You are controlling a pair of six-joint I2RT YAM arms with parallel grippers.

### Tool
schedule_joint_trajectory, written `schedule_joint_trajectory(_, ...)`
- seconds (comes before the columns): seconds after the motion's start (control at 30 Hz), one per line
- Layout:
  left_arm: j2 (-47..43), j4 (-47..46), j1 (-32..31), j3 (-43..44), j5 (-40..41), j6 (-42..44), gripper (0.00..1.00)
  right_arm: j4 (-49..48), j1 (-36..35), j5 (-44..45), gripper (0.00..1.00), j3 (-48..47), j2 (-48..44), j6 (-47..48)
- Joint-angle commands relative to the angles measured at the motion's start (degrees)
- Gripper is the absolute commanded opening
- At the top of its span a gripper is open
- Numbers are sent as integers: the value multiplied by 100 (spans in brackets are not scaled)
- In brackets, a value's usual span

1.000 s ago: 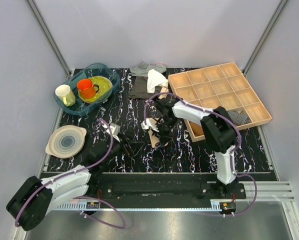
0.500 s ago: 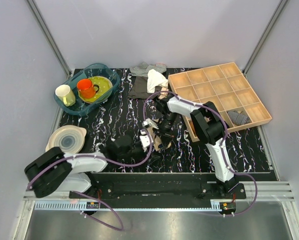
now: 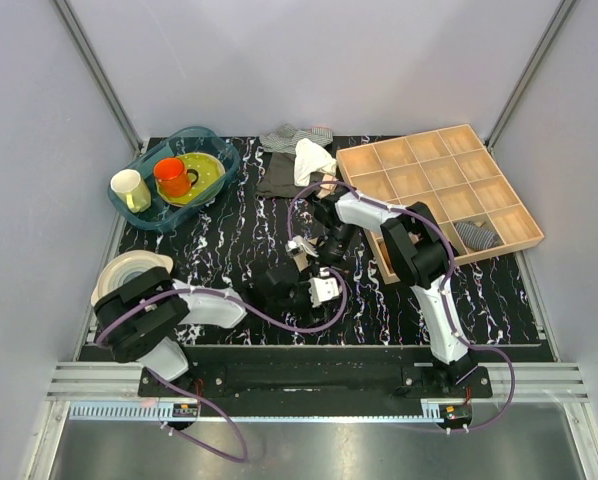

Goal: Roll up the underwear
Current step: Roll the underwear to the center of the board.

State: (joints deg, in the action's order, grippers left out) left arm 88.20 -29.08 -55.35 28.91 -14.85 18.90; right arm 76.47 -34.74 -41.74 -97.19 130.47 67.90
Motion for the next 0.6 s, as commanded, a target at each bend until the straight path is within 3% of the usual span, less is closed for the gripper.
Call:
schedule_joint_trajectory(0.0,328,235,-37,527,386,299,75,571,55,-168,20,-222,92,171)
schedule_joint_trajectory(0.03,390,349,-46,607,430,282,69,597,64,-194,20,-230,92,171)
schedule_joint_trajectory(0.23,636,737,-46,801,588,202,56,615,90,-247,21,-231,75,206)
schedule_joint_trajectory(0.33,759,1061,-37,976,536,193,37,641,117,-300,23,-222,48,224)
schedule_joint_trajectory(0.37,812,1158,-46,1038,449,220,21,641,125,-309,24,-222,31,224)
schedule_joint_trajectory(0.47,874,1352,-20,1134,203,264,1,685,239,-458,35,-222,-48,268)
schedule_joint_trajectory(0.57,883,1563,121,1214,-113,176,0,668,380,-634,44,-196,-232,303)
